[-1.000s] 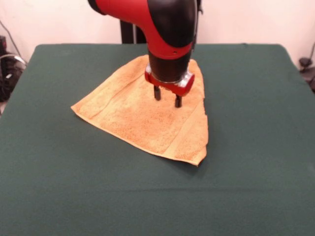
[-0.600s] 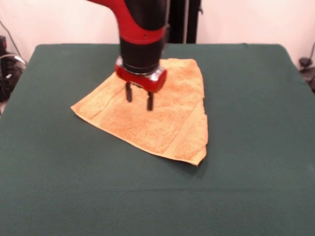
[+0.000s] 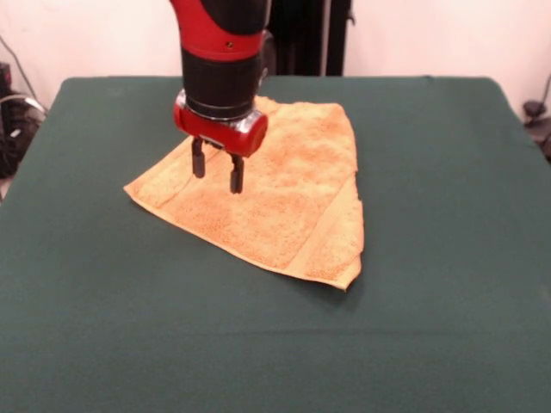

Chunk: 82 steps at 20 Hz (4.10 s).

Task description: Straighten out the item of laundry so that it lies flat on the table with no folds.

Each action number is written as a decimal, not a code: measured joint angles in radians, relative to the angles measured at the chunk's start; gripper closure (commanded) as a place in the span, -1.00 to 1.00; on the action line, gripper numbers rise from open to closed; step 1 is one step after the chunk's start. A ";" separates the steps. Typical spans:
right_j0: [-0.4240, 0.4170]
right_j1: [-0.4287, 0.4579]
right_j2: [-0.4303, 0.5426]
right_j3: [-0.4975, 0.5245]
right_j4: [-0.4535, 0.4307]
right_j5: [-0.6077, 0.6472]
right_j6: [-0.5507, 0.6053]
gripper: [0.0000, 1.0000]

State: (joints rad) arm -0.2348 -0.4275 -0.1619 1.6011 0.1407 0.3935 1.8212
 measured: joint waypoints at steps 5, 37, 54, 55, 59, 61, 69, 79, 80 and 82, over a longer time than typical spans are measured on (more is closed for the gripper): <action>0.000 0.000 0.007 0.002 -0.004 0.000 0.000 -1.00; -0.037 0.002 0.061 0.004 -0.059 0.000 0.000 -1.00; -0.196 0.010 0.134 0.010 -0.192 -0.026 0.000 -1.00; -0.208 0.012 0.139 0.010 -0.203 -0.031 0.000 -1.00; -0.244 0.023 0.160 0.009 -0.236 -0.043 0.000 -1.00; -0.249 0.023 0.165 0.008 -0.244 -0.044 0.000 -1.00; -0.247 0.022 0.167 0.007 -0.258 -0.044 0.000 -1.00; -0.247 0.020 0.168 0.007 -0.258 -0.044 0.000 -1.00; -0.247 0.020 0.168 0.007 -0.258 -0.044 0.000 -1.00; -0.247 0.018 0.169 0.007 -0.258 -0.042 0.000 -1.00</action>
State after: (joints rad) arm -0.4816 -0.4093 0.0071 1.6082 -0.1173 0.3517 1.8212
